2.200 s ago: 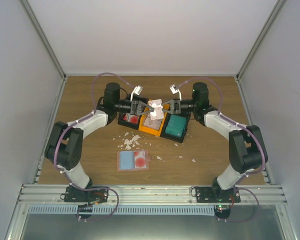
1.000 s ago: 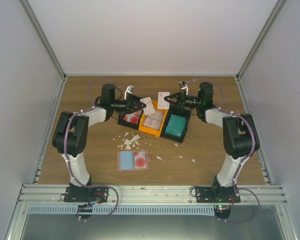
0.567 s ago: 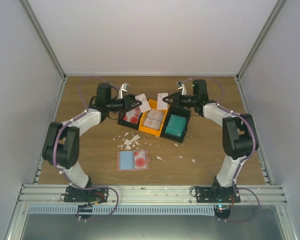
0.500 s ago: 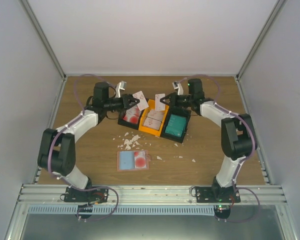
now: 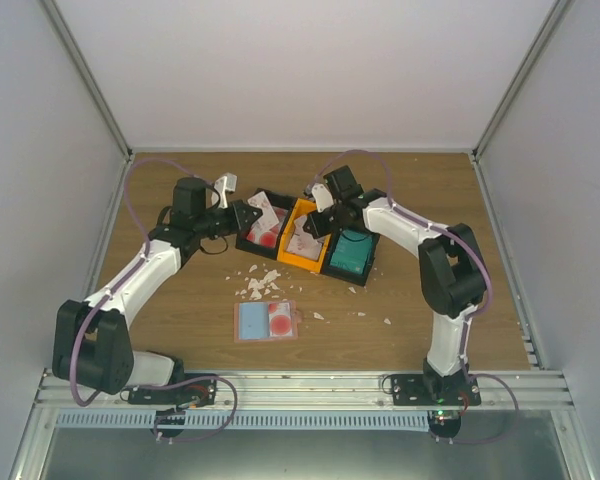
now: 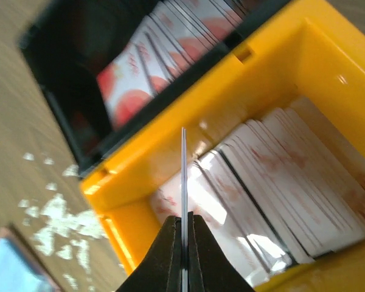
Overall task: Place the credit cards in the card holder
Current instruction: Place the credit card in the storage box, then insert the credit card into the card holder.
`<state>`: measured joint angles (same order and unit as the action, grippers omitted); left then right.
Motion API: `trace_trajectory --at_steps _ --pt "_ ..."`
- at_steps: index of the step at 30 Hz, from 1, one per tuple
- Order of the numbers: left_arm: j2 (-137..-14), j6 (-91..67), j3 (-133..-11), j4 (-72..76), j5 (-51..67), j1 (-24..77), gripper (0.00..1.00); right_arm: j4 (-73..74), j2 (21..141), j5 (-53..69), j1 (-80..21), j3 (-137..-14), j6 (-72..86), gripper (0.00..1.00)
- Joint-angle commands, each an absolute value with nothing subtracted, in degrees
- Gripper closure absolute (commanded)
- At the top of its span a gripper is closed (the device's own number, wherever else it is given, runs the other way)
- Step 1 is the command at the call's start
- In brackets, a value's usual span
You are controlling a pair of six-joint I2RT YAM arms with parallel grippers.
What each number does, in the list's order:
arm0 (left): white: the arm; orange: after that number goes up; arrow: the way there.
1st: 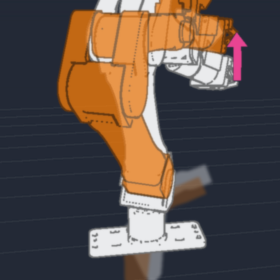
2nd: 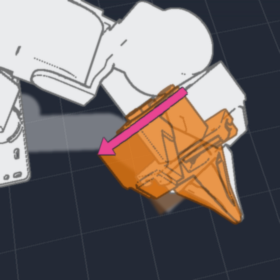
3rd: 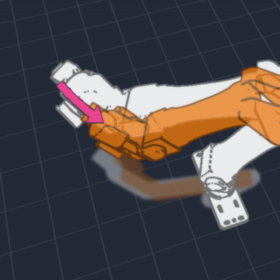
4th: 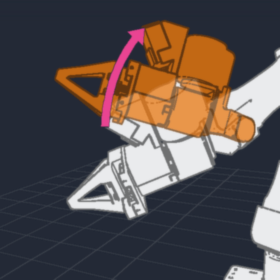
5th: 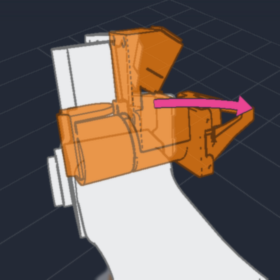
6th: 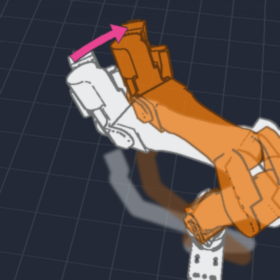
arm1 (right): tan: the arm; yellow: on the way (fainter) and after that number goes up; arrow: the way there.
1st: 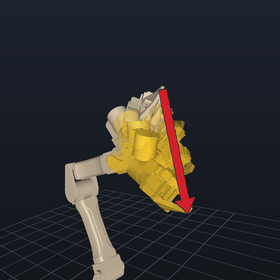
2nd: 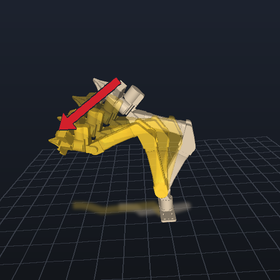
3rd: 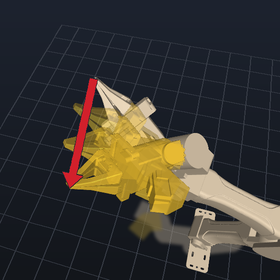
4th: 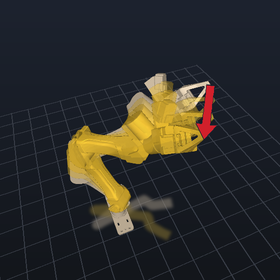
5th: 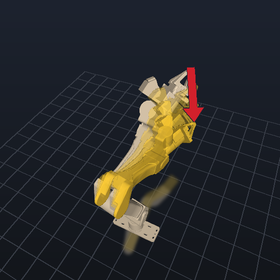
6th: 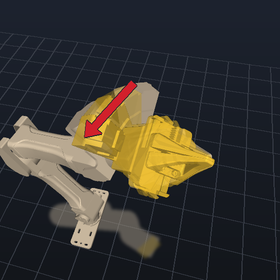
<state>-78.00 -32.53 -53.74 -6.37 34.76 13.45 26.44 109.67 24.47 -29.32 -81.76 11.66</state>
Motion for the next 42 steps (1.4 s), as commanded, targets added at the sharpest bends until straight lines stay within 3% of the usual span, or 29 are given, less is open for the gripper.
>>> trace_trajectory --at_steps 1,8,15,22,27,31,35,38,42 --pt "-74.76 -30.91 -52.78 -7.64 32.92 13.45 1.00 32.94 112.13 16.18 -30.54 -84.72 6.45 1.00" --pt "-73.10 -30.74 -51.59 -8.52 33.64 13.44 1.00 36.89 113.76 20.01 -32.07 -86.77 1.50 0.99" --pt "-71.78 -30.76 -50.55 -8.70 34.63 13.51 1.00 38.57 114.07 12.80 -32.83 -89.02 3.74 0.64" --pt "-69.75 -31.14 -49.35 -7.25 38.06 14.21 1.00 32.25 105.33 9.78 -32.78 -85.56 9.09 0.54" --pt "-67.63 -31.52 -47.81 -2.44 44.79 15.25 1.00 23.92 95.18 17.12 -32.74 -78.10 12.09 0.45" --pt "-65.97 -31.57 -46.40 2.76 52.17 16.52 1.00 13.71 85.28 31.65 -32.61 -69.78 15.63 0.37" --pt "-65.04 -32.78 -45.41 7.76 59.64 17.11 1.00 5.35 79.78 47.34 -32.61 -62.98 20.06 0.34" --pt "-64.00 -33.07 -44.94 9.69 63.18 17.59 1.00 1.10 76.84 49.59 -32.61 -58.74 23.68 0.35" --pt "-62.37 -33.11 -44.65 10.45 65.37 18.16 1.00 -3.11 75.19 53.13 -32.69 -56.25 26.80 0.51"
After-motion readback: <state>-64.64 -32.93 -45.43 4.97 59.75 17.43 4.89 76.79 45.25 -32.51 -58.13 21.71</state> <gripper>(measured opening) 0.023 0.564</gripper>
